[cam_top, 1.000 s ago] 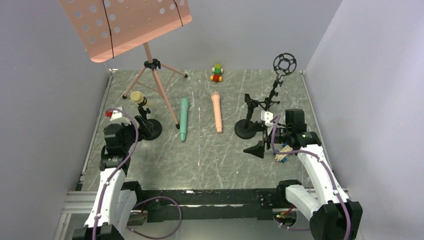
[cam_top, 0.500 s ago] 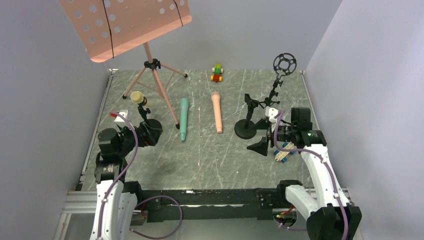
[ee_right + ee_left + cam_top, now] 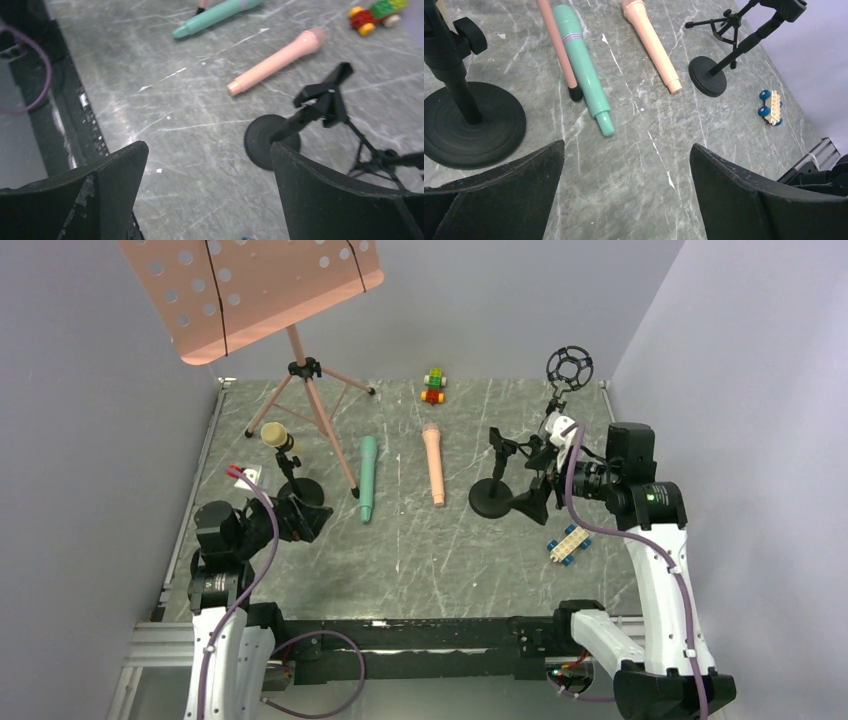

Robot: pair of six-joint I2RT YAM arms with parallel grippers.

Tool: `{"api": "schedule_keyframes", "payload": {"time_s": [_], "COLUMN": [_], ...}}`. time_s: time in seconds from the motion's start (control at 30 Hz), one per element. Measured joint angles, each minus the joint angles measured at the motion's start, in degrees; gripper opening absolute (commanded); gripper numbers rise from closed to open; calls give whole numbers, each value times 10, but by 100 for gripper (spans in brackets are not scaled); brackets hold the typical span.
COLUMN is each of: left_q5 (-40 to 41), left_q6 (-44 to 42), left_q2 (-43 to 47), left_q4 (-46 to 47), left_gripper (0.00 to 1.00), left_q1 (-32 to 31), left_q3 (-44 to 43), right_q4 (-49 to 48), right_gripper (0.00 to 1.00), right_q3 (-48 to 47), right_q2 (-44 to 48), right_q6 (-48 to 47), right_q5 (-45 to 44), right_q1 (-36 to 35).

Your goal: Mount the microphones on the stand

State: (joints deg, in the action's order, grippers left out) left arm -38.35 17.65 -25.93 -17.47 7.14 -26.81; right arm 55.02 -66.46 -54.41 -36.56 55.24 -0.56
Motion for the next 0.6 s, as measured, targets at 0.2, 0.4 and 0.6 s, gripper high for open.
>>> {"api": "schedule_keyframes", "payload": {"time_s": [0.2,0.4,0.6], "left_q5": [-17,-49,-76], "left_q6": [1,16,28], "left_q2": [14,13,13], "left_q4": [4,23,42], "left_gripper": [99,99,99], "left_q1": [0,0,-3], "left_q3": [0,1,2], "right_q4": [-50,-38,-53], "right_gripper": [100,100,100], "right_q3": [-1,21,13], "right_q2": [1,-13,-12], "right_q6": [70,61,113], "right_q5": [-40,-43,-120], "right_q1": [0,0,0]}}
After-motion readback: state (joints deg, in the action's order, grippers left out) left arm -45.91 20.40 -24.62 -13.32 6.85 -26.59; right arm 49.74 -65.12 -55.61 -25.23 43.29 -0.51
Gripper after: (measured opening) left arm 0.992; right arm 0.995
